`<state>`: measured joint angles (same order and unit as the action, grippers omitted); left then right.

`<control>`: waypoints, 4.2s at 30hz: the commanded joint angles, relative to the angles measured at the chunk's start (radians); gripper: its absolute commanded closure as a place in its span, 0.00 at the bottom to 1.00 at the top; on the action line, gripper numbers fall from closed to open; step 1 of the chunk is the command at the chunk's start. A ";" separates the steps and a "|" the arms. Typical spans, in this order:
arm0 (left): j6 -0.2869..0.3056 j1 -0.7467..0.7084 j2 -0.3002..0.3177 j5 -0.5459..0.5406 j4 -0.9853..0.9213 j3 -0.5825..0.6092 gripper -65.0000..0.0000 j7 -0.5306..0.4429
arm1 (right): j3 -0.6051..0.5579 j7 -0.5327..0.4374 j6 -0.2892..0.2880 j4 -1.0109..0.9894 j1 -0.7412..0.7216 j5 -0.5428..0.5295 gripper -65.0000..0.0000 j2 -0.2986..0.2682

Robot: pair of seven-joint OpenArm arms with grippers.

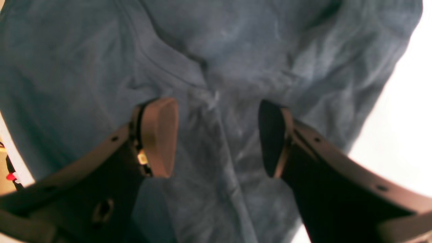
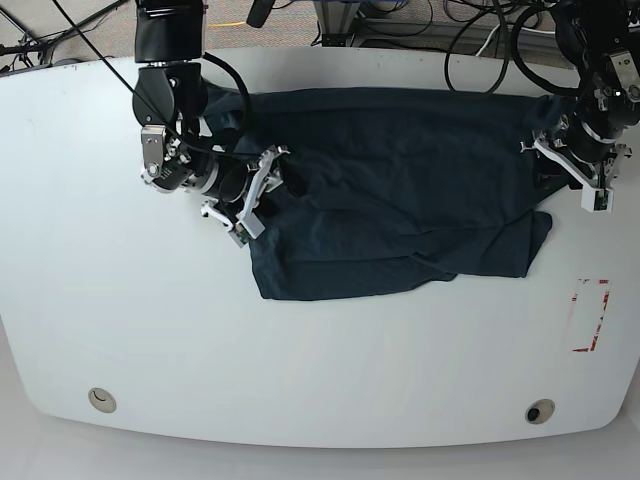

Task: Fold the T-shirt properly

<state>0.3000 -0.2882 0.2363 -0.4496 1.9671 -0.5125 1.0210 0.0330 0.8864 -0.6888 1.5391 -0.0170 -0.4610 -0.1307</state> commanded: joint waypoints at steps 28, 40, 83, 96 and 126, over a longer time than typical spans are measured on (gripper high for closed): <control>0.000 0.002 0.011 -0.007 0.015 -0.007 0.47 -0.020 | -0.055 -0.051 -0.009 -0.055 -0.028 -0.018 0.45 0.004; 0.000 0.005 0.011 -0.007 0.015 -0.007 0.47 -0.020 | -0.123 -0.049 -0.009 -0.076 -0.039 -0.028 0.45 0.003; 0.000 0.007 0.011 -0.007 0.015 -0.007 0.47 -0.020 | -0.132 -0.013 -0.009 0.008 0.019 -0.018 0.72 0.004; 0.000 0.008 0.011 -0.007 0.015 -0.007 0.47 -0.020 | -0.133 -0.016 -0.009 0.001 0.016 -0.018 0.98 0.004; -0.003 0.467 0.010 0.173 -0.486 -0.064 0.07 -0.047 | -0.129 -0.011 -0.009 0.116 0.047 -0.018 1.00 -0.002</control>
<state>0.2924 0.1608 0.2310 -0.2630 1.4952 -0.5758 1.0084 -0.0982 0.8955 -0.6918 1.6360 0.0444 -0.4583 -0.1284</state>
